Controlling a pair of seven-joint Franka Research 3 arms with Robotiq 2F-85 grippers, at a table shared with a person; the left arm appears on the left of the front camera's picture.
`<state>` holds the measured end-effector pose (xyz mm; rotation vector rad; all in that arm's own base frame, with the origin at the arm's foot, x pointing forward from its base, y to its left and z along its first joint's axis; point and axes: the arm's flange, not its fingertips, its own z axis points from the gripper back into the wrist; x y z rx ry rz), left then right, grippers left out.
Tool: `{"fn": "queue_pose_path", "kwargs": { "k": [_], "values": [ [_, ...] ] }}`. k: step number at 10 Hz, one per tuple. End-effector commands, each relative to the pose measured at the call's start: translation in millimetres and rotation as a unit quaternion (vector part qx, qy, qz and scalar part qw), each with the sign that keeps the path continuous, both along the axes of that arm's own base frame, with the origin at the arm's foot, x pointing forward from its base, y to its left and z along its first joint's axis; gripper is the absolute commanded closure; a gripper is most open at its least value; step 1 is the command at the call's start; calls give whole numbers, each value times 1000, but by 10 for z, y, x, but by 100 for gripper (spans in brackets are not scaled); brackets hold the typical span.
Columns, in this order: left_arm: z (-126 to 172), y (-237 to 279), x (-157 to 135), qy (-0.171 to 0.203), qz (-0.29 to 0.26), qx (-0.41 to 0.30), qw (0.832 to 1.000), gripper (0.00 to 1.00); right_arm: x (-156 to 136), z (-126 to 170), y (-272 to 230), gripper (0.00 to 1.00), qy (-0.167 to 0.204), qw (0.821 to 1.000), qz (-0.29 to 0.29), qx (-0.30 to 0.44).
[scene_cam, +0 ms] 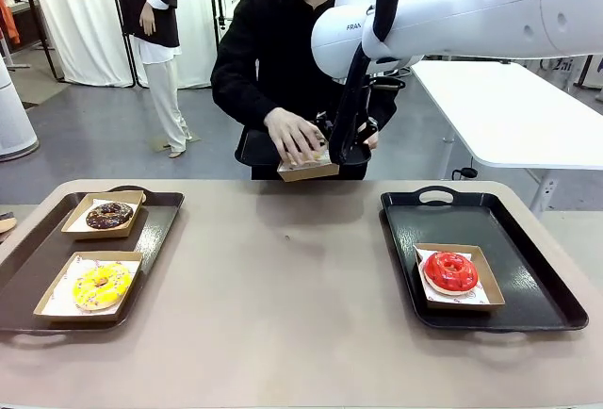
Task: Individually package the donuts and arrange them on the tray.
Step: Place the picked Paper togo box on the Handle tray.
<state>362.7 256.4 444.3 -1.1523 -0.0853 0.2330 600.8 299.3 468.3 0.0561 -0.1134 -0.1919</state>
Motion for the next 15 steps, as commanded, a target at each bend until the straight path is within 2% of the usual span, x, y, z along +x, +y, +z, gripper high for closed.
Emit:
{"fn": "queue_pose_path", "kwargs": {
  "k": [1,9,10,11,12,15],
  "values": [
    [12,8,-31,-9,-3,-2,1000,0,0,7,3,100,-1,1000,0,1],
    [12,8,-31,-9,-3,-2,1000,0,0,0,0,98,0,1000,0,0],
    [12,8,-31,-9,-3,-2,1000,0,-132,174,-95,98,-11,1000,17,8],
    [12,8,-31,-9,-3,-2,1000,0,-136,351,-256,98,-22,999,14,20],
    [12,8,-31,-9,-3,-2,1000,0,-110,542,-483,98,-6,999,36,26],
    [12,8,-31,-9,-3,-2,1000,0,-109,886,-1096,98,-13,998,62,11]
  ]
}}
